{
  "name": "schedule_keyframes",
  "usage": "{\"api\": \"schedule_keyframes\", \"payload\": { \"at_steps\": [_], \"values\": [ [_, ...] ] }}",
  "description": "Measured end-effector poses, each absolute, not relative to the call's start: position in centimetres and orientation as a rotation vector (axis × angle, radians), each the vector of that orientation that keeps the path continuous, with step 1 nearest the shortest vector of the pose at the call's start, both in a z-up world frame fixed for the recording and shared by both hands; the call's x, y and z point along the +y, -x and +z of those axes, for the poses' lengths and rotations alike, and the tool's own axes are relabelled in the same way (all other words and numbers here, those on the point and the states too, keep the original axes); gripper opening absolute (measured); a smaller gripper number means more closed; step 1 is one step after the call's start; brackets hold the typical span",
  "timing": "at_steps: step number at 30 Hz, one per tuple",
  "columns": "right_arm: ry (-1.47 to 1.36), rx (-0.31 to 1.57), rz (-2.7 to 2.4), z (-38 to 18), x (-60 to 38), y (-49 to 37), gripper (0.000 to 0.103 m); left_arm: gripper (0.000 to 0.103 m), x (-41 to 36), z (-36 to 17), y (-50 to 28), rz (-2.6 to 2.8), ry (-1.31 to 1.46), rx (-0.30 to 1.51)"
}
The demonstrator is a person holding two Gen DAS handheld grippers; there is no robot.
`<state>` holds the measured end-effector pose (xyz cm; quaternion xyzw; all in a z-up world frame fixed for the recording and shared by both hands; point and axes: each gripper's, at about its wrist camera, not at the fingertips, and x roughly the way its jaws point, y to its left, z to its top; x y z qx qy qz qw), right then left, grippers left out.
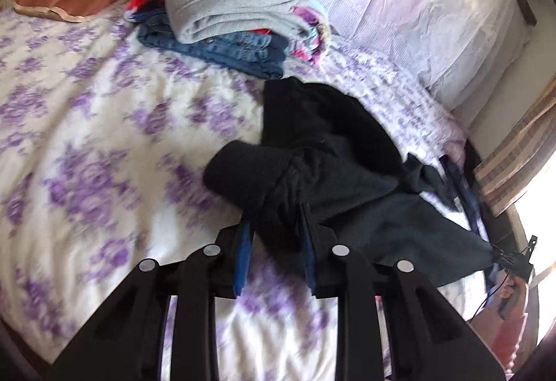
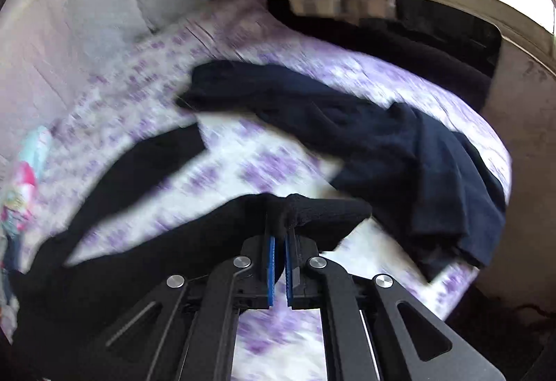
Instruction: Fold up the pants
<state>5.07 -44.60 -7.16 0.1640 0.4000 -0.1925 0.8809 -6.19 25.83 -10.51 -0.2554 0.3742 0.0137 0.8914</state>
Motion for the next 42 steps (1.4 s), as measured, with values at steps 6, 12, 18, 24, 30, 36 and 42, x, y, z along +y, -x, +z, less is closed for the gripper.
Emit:
{"api": "schedule_keyframes", "payload": {
  "at_steps": [6,12,18,24,30,36,42],
  "values": [
    [-0.216,0.988,-0.482,-10.0,-43.9,-4.1,0.038,0.042,26.8,-7.6,7.5,0.169,0.326,0.771],
    [0.096,0.681,0.155,-1.7,-28.9,-6.3,0.064,0.083,24.0,-1.2,1.0,0.06,-0.014,0.633],
    [0.543,0.624,0.683,-2.5,-13.6,-14.3,0.065,0.084,18.2,-2.3,-9.5,-0.269,-0.398,0.707],
    [0.77,0.864,0.827,-6.5,-6.4,-23.9,0.064,0.084,16.4,-4.5,-15.5,-0.468,-0.58,0.802],
    [0.924,1.061,0.759,-12.0,-4.9,-26.6,0.003,0.071,15.0,-10.0,-20.5,-0.557,-0.688,0.981],
    [0.7,0.89,0.578,-6.4,-8.9,-31.4,0.003,0.03,17.3,-9.2,-23.6,-0.451,-0.525,0.964],
    [0.621,0.845,0.359,-8.4,-9.7,-37.2,0.011,0.05,19.3,-9.7,-27.6,-0.162,-0.454,0.948]
  ]
}}
